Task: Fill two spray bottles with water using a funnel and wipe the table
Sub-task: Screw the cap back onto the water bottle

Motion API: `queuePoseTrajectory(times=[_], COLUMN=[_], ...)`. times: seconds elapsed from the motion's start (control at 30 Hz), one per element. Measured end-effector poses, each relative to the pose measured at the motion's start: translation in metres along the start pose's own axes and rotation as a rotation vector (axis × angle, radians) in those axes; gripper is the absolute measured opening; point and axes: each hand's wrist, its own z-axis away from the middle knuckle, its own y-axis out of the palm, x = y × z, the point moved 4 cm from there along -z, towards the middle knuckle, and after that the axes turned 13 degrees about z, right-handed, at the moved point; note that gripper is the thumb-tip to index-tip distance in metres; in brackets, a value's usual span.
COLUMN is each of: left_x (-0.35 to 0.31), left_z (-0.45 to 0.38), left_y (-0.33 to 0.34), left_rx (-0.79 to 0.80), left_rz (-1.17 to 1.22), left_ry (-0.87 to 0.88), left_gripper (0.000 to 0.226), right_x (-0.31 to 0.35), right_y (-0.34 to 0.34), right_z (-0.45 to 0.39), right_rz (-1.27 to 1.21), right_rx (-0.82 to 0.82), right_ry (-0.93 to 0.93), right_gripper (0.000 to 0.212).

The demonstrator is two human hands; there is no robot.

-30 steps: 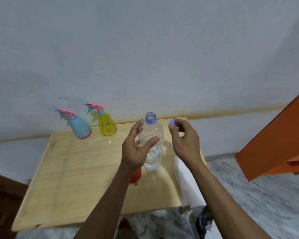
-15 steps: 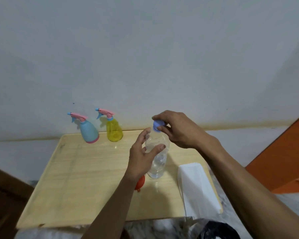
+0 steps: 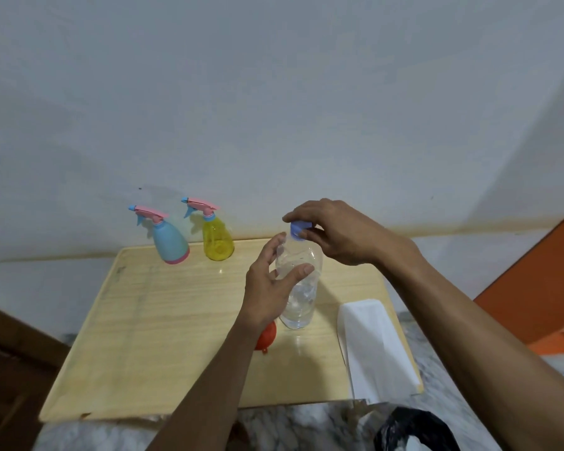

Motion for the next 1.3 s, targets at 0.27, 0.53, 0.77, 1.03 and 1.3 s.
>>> queuePoseTrajectory(times=[0.27,0.53,0.77,1.03,1.3], left_x=[-0.002,-0.002,0.001,-0.001,-0.001], left_z=[0.000,0.001,0.001,-0.001,-0.002], left_y=[-0.001,-0.002,-0.004,-0.004,-0.004], left_rx=[0.003,0.016,0.020,0.031,0.005], left_rz=[-0.027,-0.004,0.010,0.013,-0.007], left_ry=[0.015,0.021,0.028,0.024,0.021], left_gripper=[0.072,0.069,0.068,0.070,0.070], right_x=[-0.001,0.000,-0.002,-0.007,-0.007], right_y=[0.001,0.007,0.014,0.022,0.035], right_z=[-0.006,0.003,0.010,0.004,0.009], right_rz=[0.017,-0.129,-0.283,-0.337,-0.385], right_rx=[-0.044,-0.079,-0.147,-0.133,-0.354], right_ry=[0.113,0.119,0.201,0.220,0.320], right_gripper=[0.033,0.038,0.037,0.039,0.035])
